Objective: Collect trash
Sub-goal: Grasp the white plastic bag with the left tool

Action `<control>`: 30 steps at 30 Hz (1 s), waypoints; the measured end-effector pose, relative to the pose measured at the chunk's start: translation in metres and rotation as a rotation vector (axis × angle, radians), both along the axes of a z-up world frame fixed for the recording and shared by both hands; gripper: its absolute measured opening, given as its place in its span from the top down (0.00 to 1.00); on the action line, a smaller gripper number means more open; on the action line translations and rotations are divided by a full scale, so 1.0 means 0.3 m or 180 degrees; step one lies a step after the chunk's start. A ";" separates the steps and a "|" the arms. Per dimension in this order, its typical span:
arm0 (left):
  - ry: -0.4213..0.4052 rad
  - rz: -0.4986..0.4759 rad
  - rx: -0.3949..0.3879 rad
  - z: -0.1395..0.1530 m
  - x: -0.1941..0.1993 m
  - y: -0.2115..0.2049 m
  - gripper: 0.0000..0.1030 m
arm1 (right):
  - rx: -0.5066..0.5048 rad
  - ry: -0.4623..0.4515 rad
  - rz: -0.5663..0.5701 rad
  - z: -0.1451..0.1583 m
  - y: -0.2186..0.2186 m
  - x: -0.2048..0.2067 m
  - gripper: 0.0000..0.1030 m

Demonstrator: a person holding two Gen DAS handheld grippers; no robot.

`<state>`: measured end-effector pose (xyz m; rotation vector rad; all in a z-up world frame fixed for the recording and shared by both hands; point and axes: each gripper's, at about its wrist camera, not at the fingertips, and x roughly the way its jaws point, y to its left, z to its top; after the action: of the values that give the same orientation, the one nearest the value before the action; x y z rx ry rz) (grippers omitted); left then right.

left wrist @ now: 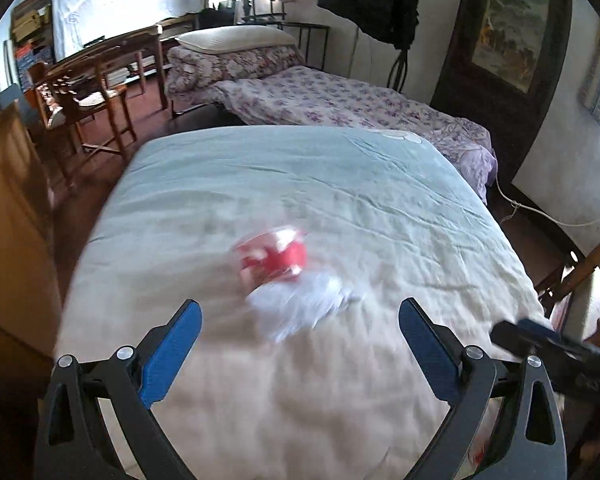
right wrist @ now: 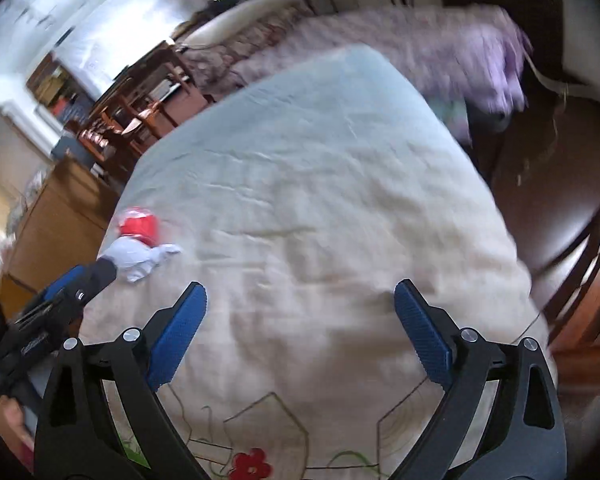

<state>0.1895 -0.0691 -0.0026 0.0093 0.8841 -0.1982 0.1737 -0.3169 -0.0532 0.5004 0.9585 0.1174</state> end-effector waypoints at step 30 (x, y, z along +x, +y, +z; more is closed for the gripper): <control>0.0059 0.0119 0.0018 -0.045 0.019 0.098 0.17 | 0.0044 0.0021 -0.0100 0.004 0.037 -0.026 0.07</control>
<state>0.1951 -0.0395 -0.0161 -0.0037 0.9026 -0.1611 0.1659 -0.3057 -0.0519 0.5286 0.9566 0.0943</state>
